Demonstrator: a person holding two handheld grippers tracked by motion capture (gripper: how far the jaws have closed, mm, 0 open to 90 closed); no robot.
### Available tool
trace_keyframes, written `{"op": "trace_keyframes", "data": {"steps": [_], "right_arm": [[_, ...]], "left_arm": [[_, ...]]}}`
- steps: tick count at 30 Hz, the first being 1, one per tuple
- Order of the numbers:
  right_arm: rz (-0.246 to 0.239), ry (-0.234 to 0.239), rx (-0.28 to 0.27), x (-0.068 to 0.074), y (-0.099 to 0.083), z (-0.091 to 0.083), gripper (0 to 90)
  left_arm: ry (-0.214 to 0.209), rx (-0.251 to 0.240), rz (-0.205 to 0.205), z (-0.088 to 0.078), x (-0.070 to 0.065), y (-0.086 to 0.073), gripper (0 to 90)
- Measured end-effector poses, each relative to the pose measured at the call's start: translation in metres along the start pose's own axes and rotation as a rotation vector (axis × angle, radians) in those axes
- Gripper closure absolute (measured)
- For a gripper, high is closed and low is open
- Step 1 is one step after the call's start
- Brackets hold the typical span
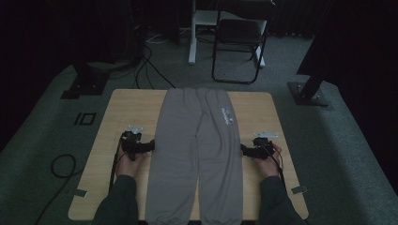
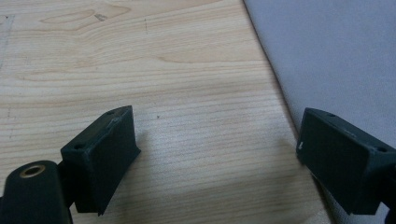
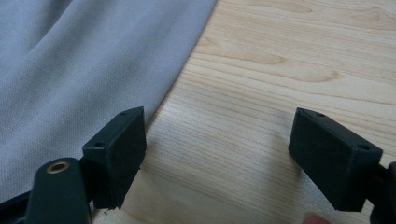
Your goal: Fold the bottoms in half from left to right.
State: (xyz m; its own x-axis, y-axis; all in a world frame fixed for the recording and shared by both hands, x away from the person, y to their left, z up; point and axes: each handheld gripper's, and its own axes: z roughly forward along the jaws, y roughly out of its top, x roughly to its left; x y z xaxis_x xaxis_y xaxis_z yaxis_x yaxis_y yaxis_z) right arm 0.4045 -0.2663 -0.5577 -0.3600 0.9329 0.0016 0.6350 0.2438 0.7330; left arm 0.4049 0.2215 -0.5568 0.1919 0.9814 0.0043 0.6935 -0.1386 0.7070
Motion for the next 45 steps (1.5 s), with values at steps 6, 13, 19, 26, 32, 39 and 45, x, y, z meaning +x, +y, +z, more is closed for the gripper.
{"op": "trace_keyframes", "data": {"steps": [6, 13, 19, 26, 32, 39, 45], "right_arm": [[0.001, 0.0, 0.0, 0.0, 0.0, 0.0, 19.4], [0.001, 0.0, 0.0, 0.0, 0.0, 0.0, 19.4], [0.001, 0.0, 0.0, 0.0, 0.0, 0.0, 19.3], [0.001, 0.0, 0.0, 0.0, 0.0, 0.0, 19.4], [0.001, 0.0, 0.0, 0.0, 0.0, 0.0, 19.3], [0.0, 0.0, 0.0, 0.0, 0.0, 0.0, 19.3], [-0.002, 0.002, 0.001, 0.001, 0.0, 0.0, 19.3]], "left_arm": [[-0.02, -0.008, 0.022, -0.005, 0.0, -0.003, 22.2], [-0.044, 0.047, 0.047, -0.01, -0.002, 0.0, 25.6], [-0.046, 0.085, 0.048, -0.01, -0.001, 0.005, 28.2], [-0.166, 0.005, -0.004, -0.017, -0.006, 0.004, 39.6], [-0.156, 0.022, 0.072, -0.01, -0.026, 0.001, 38.1], [-0.123, 0.024, 0.109, -0.012, -0.035, 0.0, 40.4], [-0.145, 0.016, 0.091, -0.017, -0.026, -0.004, 71.4]]}}
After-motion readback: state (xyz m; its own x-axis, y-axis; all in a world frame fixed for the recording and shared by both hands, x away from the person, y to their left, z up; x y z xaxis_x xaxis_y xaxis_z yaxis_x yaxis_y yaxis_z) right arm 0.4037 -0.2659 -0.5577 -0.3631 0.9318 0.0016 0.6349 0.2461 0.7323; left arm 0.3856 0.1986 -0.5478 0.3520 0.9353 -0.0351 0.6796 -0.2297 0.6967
